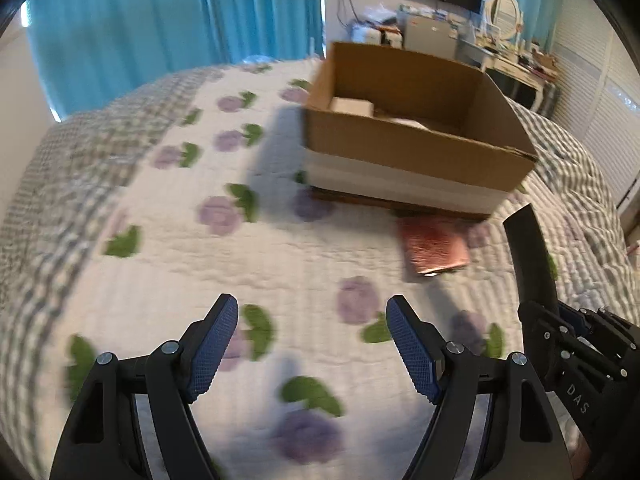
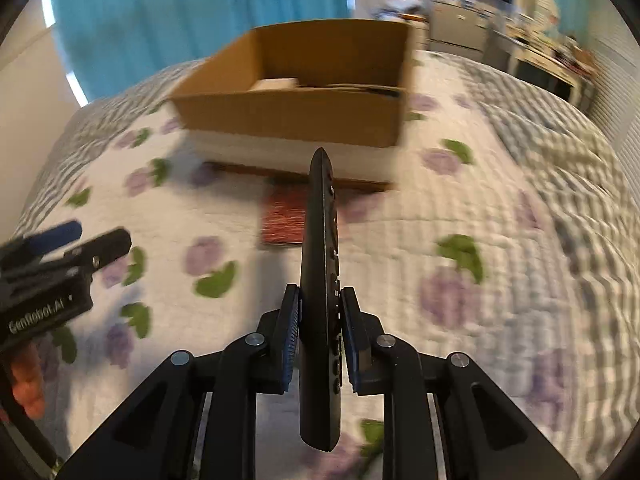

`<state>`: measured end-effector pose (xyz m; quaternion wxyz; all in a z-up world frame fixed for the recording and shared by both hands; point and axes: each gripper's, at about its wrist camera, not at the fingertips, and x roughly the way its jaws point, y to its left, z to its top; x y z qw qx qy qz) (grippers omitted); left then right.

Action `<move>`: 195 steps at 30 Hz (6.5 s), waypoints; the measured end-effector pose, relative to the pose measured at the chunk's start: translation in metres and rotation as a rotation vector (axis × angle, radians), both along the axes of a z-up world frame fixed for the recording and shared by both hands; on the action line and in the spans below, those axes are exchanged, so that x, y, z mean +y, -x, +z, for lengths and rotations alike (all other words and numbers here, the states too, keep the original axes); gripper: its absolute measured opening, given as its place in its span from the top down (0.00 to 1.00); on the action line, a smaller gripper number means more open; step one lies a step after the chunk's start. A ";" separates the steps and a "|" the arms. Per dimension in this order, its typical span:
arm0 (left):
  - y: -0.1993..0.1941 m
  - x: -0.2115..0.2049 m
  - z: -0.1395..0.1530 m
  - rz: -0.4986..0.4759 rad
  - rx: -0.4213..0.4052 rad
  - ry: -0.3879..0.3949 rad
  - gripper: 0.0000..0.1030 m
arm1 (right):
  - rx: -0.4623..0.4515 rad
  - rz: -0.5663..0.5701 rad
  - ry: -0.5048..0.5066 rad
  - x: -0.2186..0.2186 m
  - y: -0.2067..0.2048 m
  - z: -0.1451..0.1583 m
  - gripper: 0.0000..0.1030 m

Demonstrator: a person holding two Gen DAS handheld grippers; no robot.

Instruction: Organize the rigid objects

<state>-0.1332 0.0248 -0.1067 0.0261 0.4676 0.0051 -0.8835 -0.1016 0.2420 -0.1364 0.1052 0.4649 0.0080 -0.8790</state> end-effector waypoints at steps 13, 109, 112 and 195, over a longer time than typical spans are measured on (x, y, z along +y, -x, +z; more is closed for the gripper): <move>0.060 0.074 -0.045 -0.112 -0.062 -0.016 0.23 | -0.039 -0.124 0.005 0.045 0.048 -0.012 0.82; 0.148 0.029 0.100 -0.183 0.218 -0.023 0.30 | 0.228 0.111 -0.016 -0.028 0.121 0.149 0.81; 0.177 0.032 0.078 -0.179 0.176 -0.022 0.30 | 0.220 0.115 -0.038 -0.034 0.149 0.137 0.82; -0.084 -0.023 0.215 -0.059 0.654 -0.004 0.28 | 0.434 -0.082 0.057 0.002 -0.049 0.141 0.23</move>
